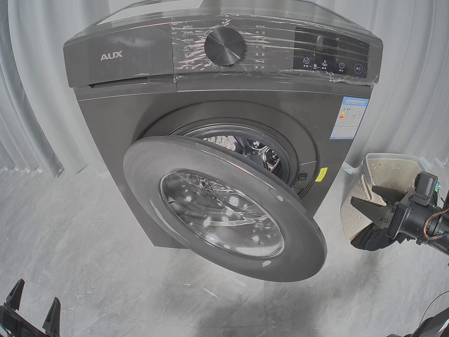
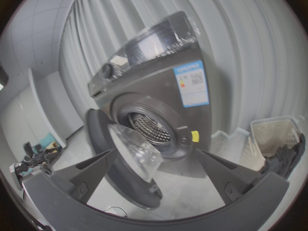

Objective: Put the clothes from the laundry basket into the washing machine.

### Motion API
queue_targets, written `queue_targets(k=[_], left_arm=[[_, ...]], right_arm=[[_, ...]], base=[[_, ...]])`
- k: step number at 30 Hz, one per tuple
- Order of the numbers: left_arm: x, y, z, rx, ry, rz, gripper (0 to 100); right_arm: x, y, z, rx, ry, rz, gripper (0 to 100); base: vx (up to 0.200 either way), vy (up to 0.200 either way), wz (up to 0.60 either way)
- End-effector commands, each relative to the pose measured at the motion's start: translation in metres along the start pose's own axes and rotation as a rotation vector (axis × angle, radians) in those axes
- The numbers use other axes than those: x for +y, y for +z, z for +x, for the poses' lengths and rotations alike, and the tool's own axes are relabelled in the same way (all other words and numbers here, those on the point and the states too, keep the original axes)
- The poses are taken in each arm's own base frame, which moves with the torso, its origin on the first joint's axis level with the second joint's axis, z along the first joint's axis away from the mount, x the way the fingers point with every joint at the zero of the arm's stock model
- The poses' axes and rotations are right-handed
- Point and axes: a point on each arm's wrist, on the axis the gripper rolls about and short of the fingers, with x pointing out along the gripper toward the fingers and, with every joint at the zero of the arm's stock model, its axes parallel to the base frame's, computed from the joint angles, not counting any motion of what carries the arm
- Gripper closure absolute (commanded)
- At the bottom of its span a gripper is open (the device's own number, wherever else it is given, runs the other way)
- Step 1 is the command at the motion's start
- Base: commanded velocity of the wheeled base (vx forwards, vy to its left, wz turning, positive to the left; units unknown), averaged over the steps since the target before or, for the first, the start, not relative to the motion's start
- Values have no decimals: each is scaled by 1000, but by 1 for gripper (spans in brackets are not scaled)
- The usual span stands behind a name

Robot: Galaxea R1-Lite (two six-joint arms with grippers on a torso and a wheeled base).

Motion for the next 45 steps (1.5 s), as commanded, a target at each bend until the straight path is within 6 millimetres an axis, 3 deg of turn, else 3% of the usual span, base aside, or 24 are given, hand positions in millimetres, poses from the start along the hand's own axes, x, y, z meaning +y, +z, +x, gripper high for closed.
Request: queue_targets(k=[1, 10, 17, 22, 26, 32, 41, 45], left_arm=[[0, -5, 0, 0, 1, 0, 0], [0, -5, 0, 0, 1, 0, 0], [0, -5, 0, 0, 1, 0, 0], [0, -5, 0, -1, 1, 0, 0], [0, -5, 0, -1, 1, 0, 0], [0, -5, 0, -1, 1, 0, 0], [0, -5, 0, -1, 1, 0, 0], [0, -5, 0, -1, 1, 0, 0]], right_arm=[[-25, -27, 18, 136, -138, 23, 0], [-30, -48, 35, 243, -141, 45, 0], [-14, -64, 48, 325, -60, 35, 0], [-1, -74, 39, 366, -8, 24, 0], [0, -70, 28, 335, -1, 14, 0], [-4, -61, 36, 300, -22, 22, 0], [-15, -60, 82, 315, -40, 41, 0], [-24, -68, 115, 335, -80, 55, 0]], base=[[-200, 0, 0], [-44, 0, 0], [0, 0, 0], [0, 0, 0], [0, 0, 0], [0, 0, 0], [-133, 0, 0], [0, 0, 0]])
